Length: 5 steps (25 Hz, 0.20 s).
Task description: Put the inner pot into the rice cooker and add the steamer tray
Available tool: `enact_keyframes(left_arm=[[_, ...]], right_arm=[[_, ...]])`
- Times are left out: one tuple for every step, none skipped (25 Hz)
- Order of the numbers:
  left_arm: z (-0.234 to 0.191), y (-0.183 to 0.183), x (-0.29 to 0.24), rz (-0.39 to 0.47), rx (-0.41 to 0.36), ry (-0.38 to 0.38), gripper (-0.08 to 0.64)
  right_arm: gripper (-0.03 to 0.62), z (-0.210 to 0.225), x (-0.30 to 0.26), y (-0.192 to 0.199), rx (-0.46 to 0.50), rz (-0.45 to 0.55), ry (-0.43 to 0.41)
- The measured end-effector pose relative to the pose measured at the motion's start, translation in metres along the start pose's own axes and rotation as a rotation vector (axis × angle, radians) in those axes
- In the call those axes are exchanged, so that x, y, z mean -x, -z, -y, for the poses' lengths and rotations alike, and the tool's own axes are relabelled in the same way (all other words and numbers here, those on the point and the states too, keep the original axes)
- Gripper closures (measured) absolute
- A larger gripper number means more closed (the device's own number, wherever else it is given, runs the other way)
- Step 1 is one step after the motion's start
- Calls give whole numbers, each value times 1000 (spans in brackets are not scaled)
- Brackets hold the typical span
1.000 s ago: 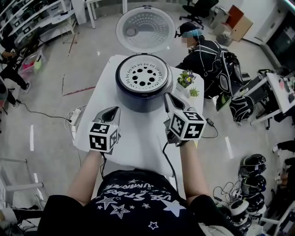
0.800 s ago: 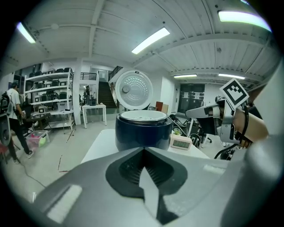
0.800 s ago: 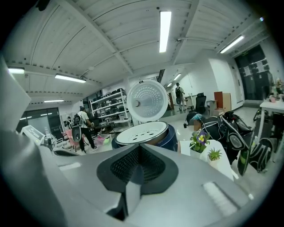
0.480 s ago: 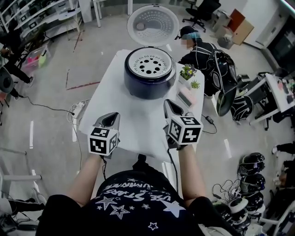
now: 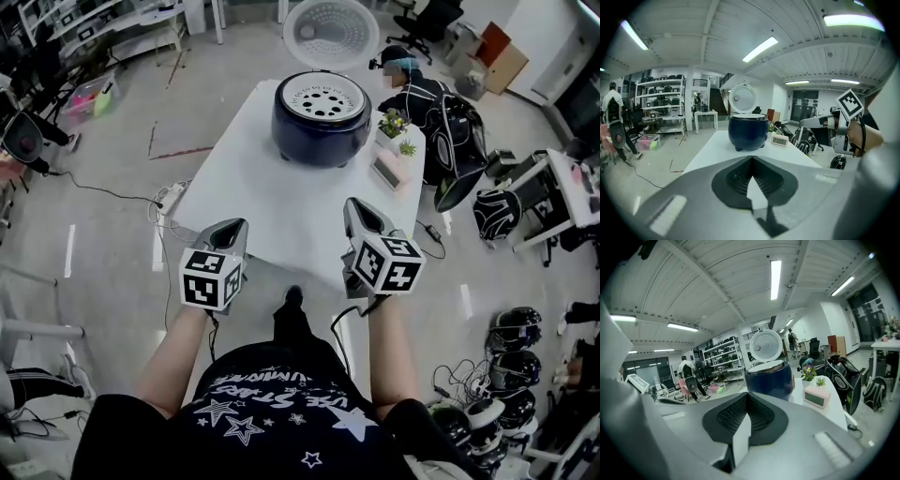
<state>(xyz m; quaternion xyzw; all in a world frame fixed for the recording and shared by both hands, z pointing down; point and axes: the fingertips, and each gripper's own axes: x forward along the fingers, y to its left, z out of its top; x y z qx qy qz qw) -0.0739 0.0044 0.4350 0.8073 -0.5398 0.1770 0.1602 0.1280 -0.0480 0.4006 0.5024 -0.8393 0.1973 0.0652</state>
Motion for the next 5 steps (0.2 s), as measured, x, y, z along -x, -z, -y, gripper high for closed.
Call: enact_keyframes(left_arm=[[2, 2, 8, 4, 0, -1, 548], [3, 5, 15, 6, 1, -3, 548], [4, 9, 22, 6, 3, -6, 548], [5, 13, 28, 4, 6, -9, 548], [5, 18, 35, 2, 10, -13, 548]], right_arm=[[566, -4, 6, 4, -2, -2, -2], [566, -8, 12, 7, 1, -6, -4], [566, -13, 18, 12, 6, -11, -5], [566, -17, 23, 16, 11, -16, -6], [566, -22, 28, 20, 17, -21, -8]])
